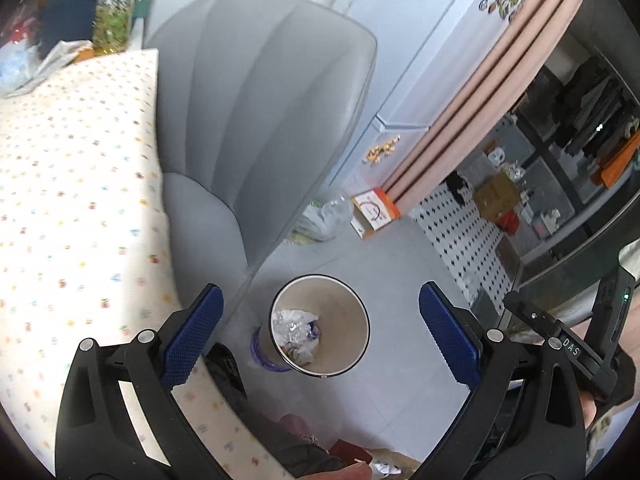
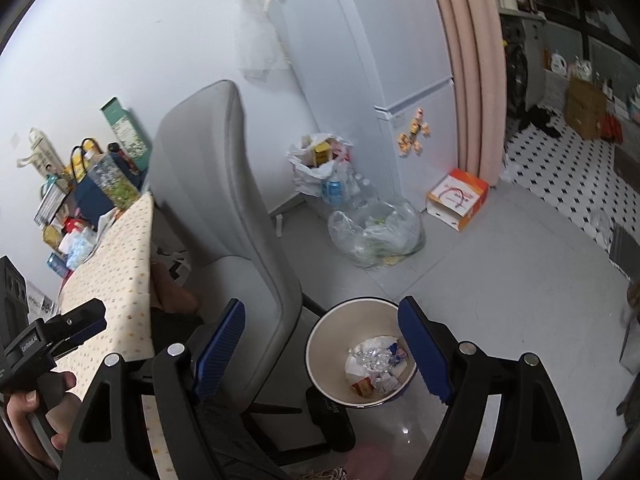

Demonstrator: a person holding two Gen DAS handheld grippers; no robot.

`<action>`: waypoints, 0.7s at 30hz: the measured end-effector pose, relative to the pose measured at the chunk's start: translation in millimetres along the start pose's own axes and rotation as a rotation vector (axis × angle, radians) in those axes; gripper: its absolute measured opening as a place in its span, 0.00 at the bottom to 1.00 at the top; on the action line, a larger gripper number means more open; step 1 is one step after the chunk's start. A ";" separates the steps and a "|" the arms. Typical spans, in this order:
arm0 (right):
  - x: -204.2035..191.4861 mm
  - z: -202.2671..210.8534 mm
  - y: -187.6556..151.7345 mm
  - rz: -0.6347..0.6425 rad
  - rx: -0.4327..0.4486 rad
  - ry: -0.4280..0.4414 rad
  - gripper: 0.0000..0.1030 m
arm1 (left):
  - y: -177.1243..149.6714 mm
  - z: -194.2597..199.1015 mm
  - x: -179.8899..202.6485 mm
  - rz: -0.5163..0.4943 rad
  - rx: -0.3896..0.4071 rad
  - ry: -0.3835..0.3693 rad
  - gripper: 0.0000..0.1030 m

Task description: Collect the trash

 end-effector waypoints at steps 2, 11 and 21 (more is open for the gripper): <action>-10.5 9.6 0.3 0.022 0.011 0.016 0.76 | -0.3 16.3 0.1 -0.001 0.024 0.004 0.94; -40.0 43.8 -0.4 0.068 0.050 0.041 0.76 | 3.2 86.3 2.3 -0.059 0.126 0.074 0.94; -76.9 89.3 -1.2 0.141 0.131 0.068 0.92 | 1.1 157.1 -1.3 -0.078 0.243 0.145 0.94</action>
Point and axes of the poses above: each gripper's, at about its wrist camera, not at the fingertips, and z roughly against the way its jaws point, x to its right, y to its top, the point moved 7 cm from there along -z, roughly the way its jaws point, and after that the axes turned 9 degrees about -y, right-handed, at the moved point
